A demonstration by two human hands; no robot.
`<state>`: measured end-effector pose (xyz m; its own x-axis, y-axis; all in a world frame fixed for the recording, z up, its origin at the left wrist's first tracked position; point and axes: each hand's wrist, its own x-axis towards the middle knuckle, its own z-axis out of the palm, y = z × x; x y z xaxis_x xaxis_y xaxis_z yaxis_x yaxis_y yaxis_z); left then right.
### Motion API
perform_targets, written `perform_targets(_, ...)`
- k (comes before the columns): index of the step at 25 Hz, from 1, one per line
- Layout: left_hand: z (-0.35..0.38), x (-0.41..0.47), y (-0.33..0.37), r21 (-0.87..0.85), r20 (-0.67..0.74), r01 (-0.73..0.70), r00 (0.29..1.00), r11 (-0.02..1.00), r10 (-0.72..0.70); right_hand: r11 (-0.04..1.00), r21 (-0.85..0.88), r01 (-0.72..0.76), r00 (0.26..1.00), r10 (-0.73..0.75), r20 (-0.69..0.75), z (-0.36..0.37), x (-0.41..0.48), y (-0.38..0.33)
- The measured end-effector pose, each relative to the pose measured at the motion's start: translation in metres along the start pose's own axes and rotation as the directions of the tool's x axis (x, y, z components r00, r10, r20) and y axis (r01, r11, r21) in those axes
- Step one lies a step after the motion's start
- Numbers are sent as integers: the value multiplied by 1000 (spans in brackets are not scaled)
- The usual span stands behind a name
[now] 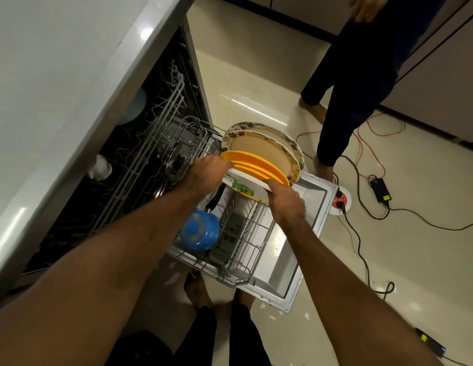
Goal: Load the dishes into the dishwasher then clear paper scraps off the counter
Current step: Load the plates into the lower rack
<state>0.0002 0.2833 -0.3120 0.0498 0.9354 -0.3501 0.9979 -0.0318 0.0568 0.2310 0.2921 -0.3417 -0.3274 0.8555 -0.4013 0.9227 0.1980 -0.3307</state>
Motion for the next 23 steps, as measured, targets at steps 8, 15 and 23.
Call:
perform_targets(8, 24, 17, -9, -42, 54, 50, 997, 998, -48, 997, -70, -25, 998, 28, 53, -4, 11, -2)
perform_targets(15, 59, 26, -7, -127, 121, 115, 988, 985, -99, 996, 4, -92, 993, 92, 76, 9, 14, 5)
perform_targets(23, 52, 13, -6, -208, 147, 167, 979, 964, -138, 994, 56, -95, 993, 91, 75, 5, 1, 0)
